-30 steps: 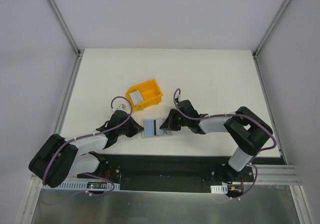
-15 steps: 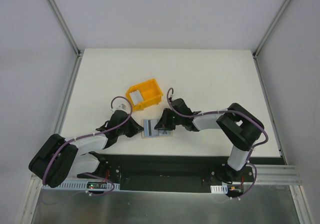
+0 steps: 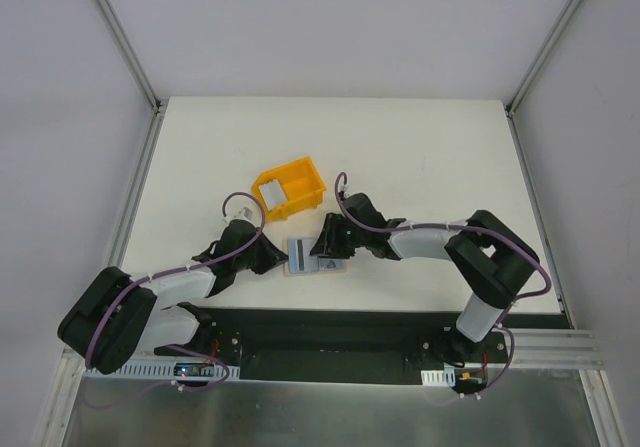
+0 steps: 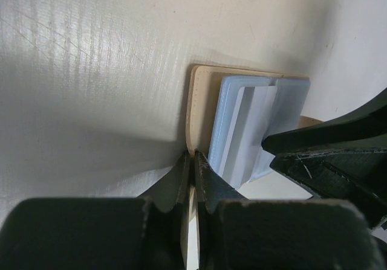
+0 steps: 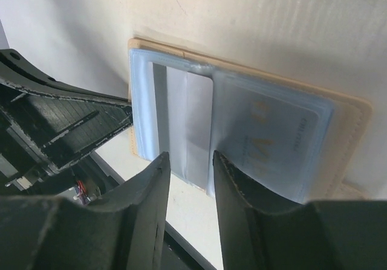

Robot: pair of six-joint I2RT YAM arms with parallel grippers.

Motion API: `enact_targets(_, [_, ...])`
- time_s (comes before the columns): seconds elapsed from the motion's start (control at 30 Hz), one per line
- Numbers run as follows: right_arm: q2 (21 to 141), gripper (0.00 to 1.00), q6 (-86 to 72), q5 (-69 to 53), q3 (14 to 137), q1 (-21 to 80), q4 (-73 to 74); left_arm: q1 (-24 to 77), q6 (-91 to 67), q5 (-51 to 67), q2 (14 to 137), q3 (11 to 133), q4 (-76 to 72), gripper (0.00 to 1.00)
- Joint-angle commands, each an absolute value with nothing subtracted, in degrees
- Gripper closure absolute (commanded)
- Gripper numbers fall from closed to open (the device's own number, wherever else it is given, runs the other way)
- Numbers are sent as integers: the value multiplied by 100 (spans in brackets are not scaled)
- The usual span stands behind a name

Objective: Put the credit cards into the card holder
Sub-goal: Insert the credit card into the card holder.

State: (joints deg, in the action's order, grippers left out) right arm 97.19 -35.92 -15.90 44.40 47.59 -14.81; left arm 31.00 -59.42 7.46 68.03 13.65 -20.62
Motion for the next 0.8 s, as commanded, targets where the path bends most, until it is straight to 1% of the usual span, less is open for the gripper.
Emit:
enact_targets(0.0, [10063, 62, -3472, -1801, 4842, 4851, -1239, 3059, -5906, 782, 6882, 1327, -1925, 100])
enact_targets(0.33, [10310, 68, -3208, -2074, 5414, 5080, -1178, 3059, -5915, 800, 6908, 1336, -1951, 100])
enact_targets(0.5, [10204, 79, -3041, -2004, 5441, 5089, -1169, 3067, -5915, 809, 6882, 1318, -1951, 100])
enact_targets(0.6, [9994, 85, -2831, -1662, 5388, 5080, -924, 3059, -5915, 782, 6856, 1310, -1942, 100])
enact_targets(0.63, [9897, 86, -2726, -1505, 5379, 5089, -731, 3059, -5906, 791, 6821, 1301, -1951, 100])
enact_targets(0.67, [9818, 86, -2638, -1381, 5379, 5089, -599, 3059, -5906, 782, 6794, 1301, -1934, 100])
enact_targets(0.77, [9607, 70, -2435, -1161, 5361, 5089, -387, 3059, -5871, 765, 6636, 1301, -1899, 100])
